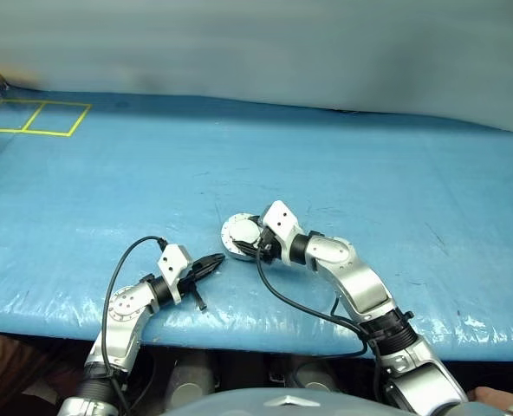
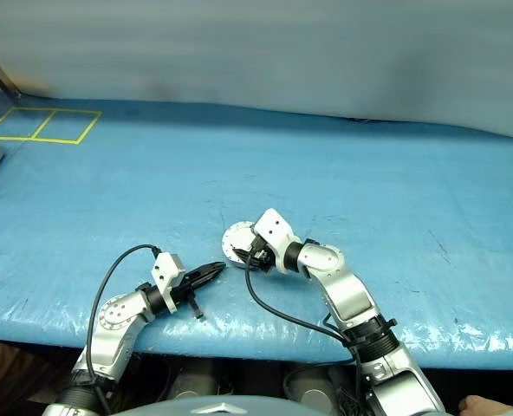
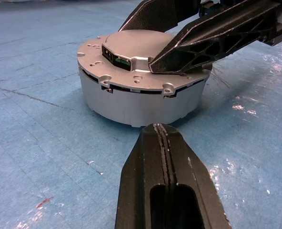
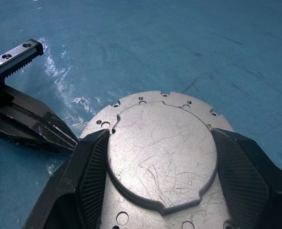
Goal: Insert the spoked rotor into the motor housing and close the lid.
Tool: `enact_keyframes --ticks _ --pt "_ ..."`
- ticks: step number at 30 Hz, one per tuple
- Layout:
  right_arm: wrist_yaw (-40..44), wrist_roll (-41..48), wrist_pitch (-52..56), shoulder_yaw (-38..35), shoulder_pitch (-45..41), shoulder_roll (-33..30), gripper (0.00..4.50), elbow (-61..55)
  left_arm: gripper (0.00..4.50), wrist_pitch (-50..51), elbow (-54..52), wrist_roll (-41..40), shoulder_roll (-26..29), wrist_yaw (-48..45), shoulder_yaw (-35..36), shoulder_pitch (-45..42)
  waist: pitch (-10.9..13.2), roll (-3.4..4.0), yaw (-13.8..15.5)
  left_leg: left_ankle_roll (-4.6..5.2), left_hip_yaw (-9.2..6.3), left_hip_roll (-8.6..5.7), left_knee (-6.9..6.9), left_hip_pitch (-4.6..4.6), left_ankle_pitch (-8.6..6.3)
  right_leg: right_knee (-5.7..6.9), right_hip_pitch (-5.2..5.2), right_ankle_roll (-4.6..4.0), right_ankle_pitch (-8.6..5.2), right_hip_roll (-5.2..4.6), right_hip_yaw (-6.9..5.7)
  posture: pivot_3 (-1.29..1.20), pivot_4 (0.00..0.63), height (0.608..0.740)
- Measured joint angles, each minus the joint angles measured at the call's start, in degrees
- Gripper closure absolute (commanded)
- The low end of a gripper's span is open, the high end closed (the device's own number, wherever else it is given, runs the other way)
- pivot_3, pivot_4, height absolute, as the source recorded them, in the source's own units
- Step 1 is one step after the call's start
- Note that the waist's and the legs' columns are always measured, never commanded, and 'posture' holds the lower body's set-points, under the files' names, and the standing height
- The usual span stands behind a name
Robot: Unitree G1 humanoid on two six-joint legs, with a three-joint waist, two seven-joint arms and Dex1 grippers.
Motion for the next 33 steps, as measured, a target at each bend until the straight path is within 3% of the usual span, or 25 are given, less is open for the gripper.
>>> enact_keyframes --ticks 33 --pt "4.61 0.03 -2.38 -0.38 -3.59 -1.22 1.49 4.59 4.5 2.66 -1.8 -1.21 0.16 -0.17 -0.57 0.63 0.0 0.0 0.03 -0.01 0.01 0.0 -0.01 -0.02 -0.05 -0.03 -0.03 -0.01 -0.01 -0.03 -0.02 0.0 0.15 0.74"
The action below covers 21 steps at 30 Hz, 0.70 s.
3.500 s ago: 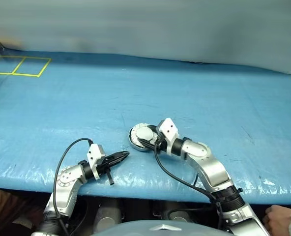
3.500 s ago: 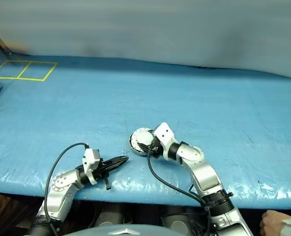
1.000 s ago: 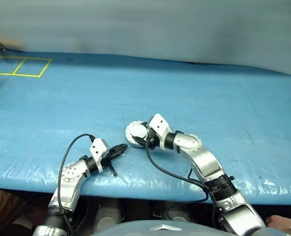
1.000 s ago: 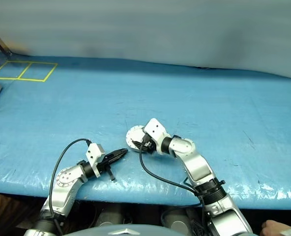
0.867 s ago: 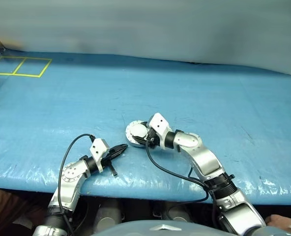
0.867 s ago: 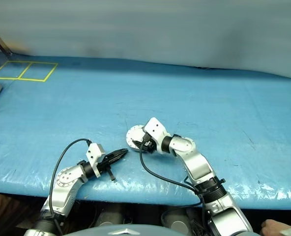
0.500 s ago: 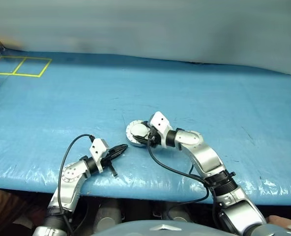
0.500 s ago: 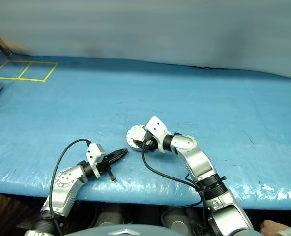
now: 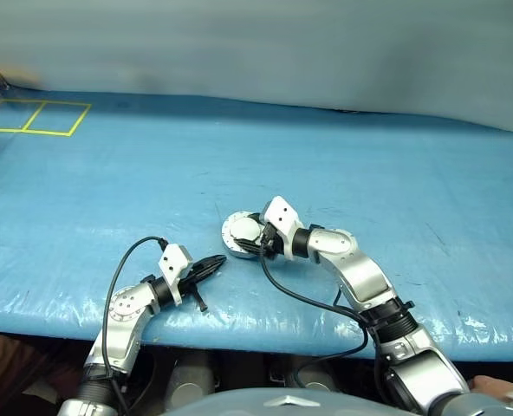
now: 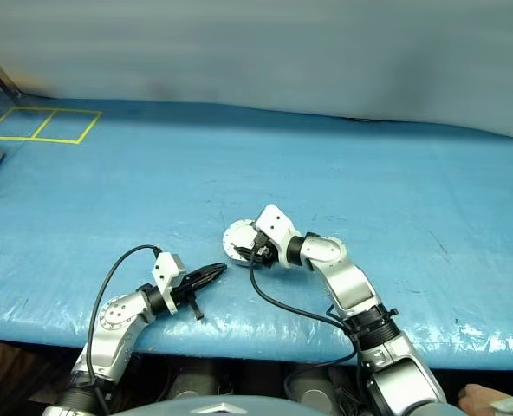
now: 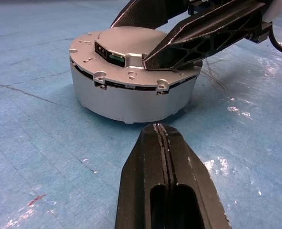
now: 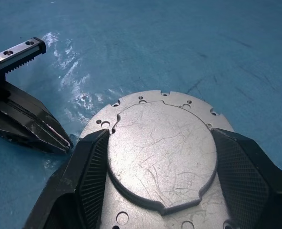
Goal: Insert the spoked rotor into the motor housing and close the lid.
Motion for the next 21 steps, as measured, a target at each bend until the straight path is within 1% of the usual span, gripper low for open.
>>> enact_keyframes --ticks 21 --pt "2.93 0.0 -1.19 0.26 -2.31 -1.69 1.49 2.79 4.5 1.09 -0.83 -0.45 -0.32 0.5 -0.04 0.3 0.0 0.0 0.08 0.02 -0.01 -0.01 0.0 0.0 -0.01 -0.03 0.01 0.0 0.0 -0.04 -0.02 0.0 0.15 0.74"
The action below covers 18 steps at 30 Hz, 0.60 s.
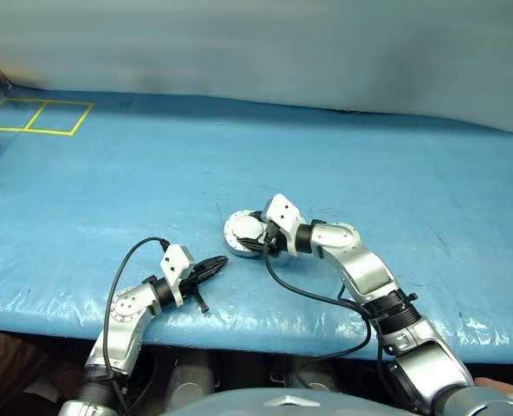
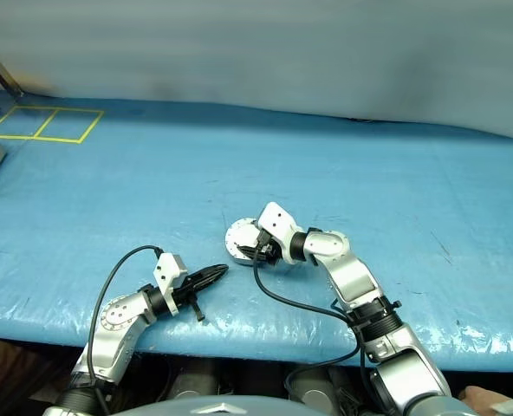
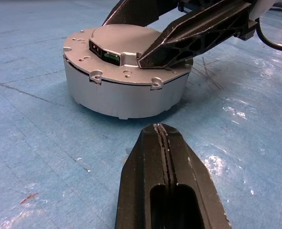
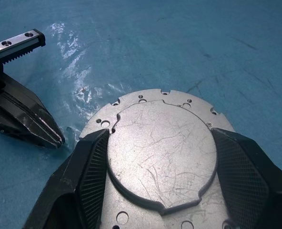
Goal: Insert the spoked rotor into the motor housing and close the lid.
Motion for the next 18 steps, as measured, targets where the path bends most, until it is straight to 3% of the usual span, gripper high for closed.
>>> enact_keyframes --ticks 9,18 --pt "-0.33 -0.01 0.02 0.01 0.06 0.04 1.49 0.12 4.5 1.52 0.23 -2.88 -5.17 6.21 4.39 -4.6 0.0 -0.01 0.03 0.09 -0.04 0.0 0.03 -0.03 0.05 0.01 0.05 0.01 0.01 0.0 -0.09 0.0 0.15 0.74" --pt "-0.99 -0.03 0.2 -0.26 0.64 0.08 1.49 -0.52 4.5 3.17 5.07 0.19 -5.64 7.2 2.31 -10.12 0.0 -0.02 0.2 0.13 -0.06 -0.02 0.03 -0.02 0.08 0.01 0.14 0.03 0.02 0.02 -0.12 0.0 0.15 0.74"
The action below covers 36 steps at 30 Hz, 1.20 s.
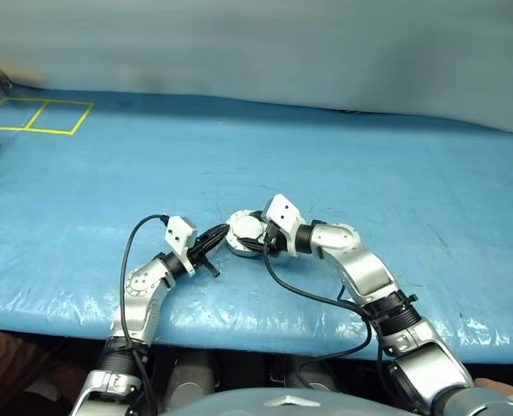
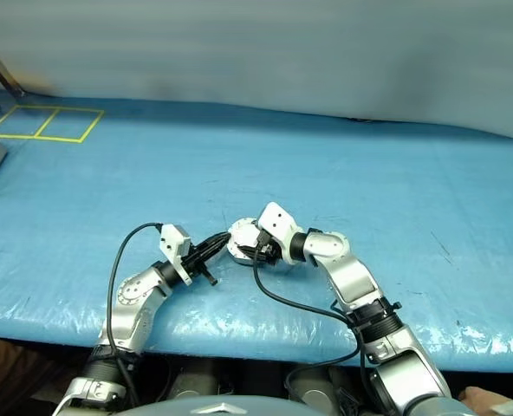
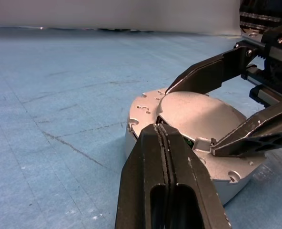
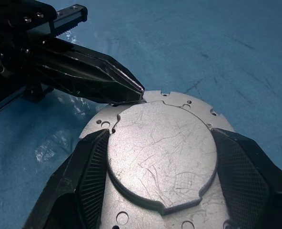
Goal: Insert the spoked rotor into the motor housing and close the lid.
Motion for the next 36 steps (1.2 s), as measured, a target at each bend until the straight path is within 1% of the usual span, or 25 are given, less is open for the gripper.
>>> enact_keyframes --ticks 3,11,13,14,15,16,21,28,33,36 --pt "-0.86 0.01 0.36 -0.18 0.3 0.01 1.49 -0.13 4.5 1.13 0.06 2.19 0.72 0.69 -1.27 -1.45 -0.02 0.01 0.09 -0.04 -0.03 -0.03 0.08 0.06 -0.02 0.0 0.04 0.03 0.02 -0.06 -0.04 0.0 0.15 0.74" --pt "-1.63 0.12 1.14 -1.01 1.97 0.02 1.49 -1.78 4.5 2.72 -0.75 2.87 0.76 1.39 -2.36 -1.8 -0.14 -0.03 0.37 -0.15 -0.15 -0.16 0.05 0.03 -0.1 -0.05 0.09 0.08 0.04 -0.32 -0.23 0.0 0.15 0.74" --pt "-1.41 0.51 1.22 -1.35 2.38 0.02 0.77 -2.22 4.5 2.76 -1.17 2.81 0.76 1.32 -2.45 -1.53 -0.14 -0.03 0.39 -0.13 -0.23 -0.19 0.01 0.0 -0.1 -0.07 0.09 0.05 0.01 -0.35 -0.33 0.0 0.15 0.74" --pt "-1.14 0.81 1.34 -1.5 2.61 0.02 0.54 -2.58 4.5 2.81 -1.38 2.78 0.77 1.29 -2.46 -1.36 -0.14 -0.03 0.4 -0.1 -0.27 -0.21 -0.01 -0.02 -0.08 -0.07 0.09 0.02 -0.02 -0.37 -0.39 0.0 0.15 0.74" --pt "-0.98 1.22 1.48 -1.58 2.95 0.07 0.16 -3.01 4.5 2.84 -1.55 2.75 0.81 1.24 -2.47 -1.19 -0.14 -0.03 0.41 -0.07 -0.31 -0.21 -0.02 -0.03 -0.07 -0.07 0.1 0.01 -0.04 -0.38 -0.44 0.0 0.15 0.74" --pt "-0.88 1.66 1.75 -1.84 3.42 0.33 0.02 -3.51 4.5 2.87 -1.72 2.73 0.82 1.15 -2.46 -1.03 -0.14 -0.03 0.41 -0.01 -0.36 -0.22 -0.02 -0.04 -0.04 -0.07 0.11 0.01 -0.07 -0.39 -0.48 0.0 0.15 0.74" --pt "-0.94 4.87 3.56 -3.97 4.29 1.15 0.02 -4.92 4.5 3.15 -1.99 2.63 0.82 0.77 -2.47 -0.62 -0.14 -0.02 0.53 0.03 -0.47 -0.24 0.0 -0.07 -0.01 -0.08 0.15 0.01 -0.08 -0.43 -0.6 0.0 0.15 0.74" --pt "-4.3 10.74 7.69 -10.8 4.43 4.12 0.02 -6.24 4.5 3.27 -2.0 2.59 0.68 -0.2 -2.55 0.16 -0.12 0.0 0.87 0.05 -0.59 -0.35 0.0 -0.23 0.0 -0.09 0.08 0.05 -0.11 -0.51 -0.7 0.0 0.15 0.74" --pt "-8.2 15.12 14.5 -16.17 5.34 5.02 0.02 -6.87 4.5 3.18 -2.3 2.58 0.37 -0.42 -3.29 0.37 -0.12 0.01 1.28 0.1 -0.65 -0.41 -0.01 -0.28 -0.01 -0.1 0.07 0.07 -0.14 -0.56 -0.74 0.0 0.15 0.74" --pt "-10.56 19.14 20.62 -20.3 7.03 5.64 0.02 -6.73 4.5 3.15 -2.47 2.57 0.39 -0.62 -3.43 0.42 -0.1 0.03 1.36 0.11 -0.69 -0.42 0.0 -0.34 -0.01 -0.1 0.05 0.07 -0.15 -0.59 -0.77 0.0 0.15 0.74"
